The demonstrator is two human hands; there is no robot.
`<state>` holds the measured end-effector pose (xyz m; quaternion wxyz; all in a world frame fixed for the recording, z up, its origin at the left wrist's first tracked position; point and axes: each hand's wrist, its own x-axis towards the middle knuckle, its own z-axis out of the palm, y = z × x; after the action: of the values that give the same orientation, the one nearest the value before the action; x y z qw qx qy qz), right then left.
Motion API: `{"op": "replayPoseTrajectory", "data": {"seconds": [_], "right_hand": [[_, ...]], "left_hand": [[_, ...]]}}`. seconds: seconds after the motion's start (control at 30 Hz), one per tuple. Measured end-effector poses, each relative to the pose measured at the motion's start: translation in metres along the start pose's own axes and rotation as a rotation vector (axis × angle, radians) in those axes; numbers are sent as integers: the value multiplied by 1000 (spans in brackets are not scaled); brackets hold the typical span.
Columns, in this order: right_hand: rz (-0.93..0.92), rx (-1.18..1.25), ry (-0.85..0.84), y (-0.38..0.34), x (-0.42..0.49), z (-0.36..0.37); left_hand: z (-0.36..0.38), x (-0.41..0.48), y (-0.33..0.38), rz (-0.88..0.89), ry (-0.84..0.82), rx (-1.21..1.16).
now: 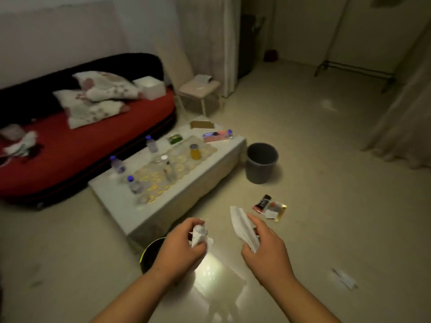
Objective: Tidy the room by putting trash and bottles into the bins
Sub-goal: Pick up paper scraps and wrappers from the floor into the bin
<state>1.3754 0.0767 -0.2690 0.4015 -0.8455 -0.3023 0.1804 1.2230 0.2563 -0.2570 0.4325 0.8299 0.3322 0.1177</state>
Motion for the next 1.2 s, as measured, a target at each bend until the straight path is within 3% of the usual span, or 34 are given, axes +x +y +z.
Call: {"op": "replayPoseTrajectory", "data": {"seconds": [0.23,0.43,0.67,1.03,1.2], "right_hand": [[-129,-8,-240,-106,50,179],[-109,-47,-300,-114,93,296],[-74,-147,-391,-36,142,393],[-36,-259,-544,144,196,551],[-21,-279,-601,185,197,589]], "left_hand": [[-134,-10,-151,-248,192,-63],[-162,19,-260,-329,215,-100],[-108,71,-362,-389,172,-58],[40,128,-545,-515,120,17],[68,140,-594,-541,81,-34]]}}
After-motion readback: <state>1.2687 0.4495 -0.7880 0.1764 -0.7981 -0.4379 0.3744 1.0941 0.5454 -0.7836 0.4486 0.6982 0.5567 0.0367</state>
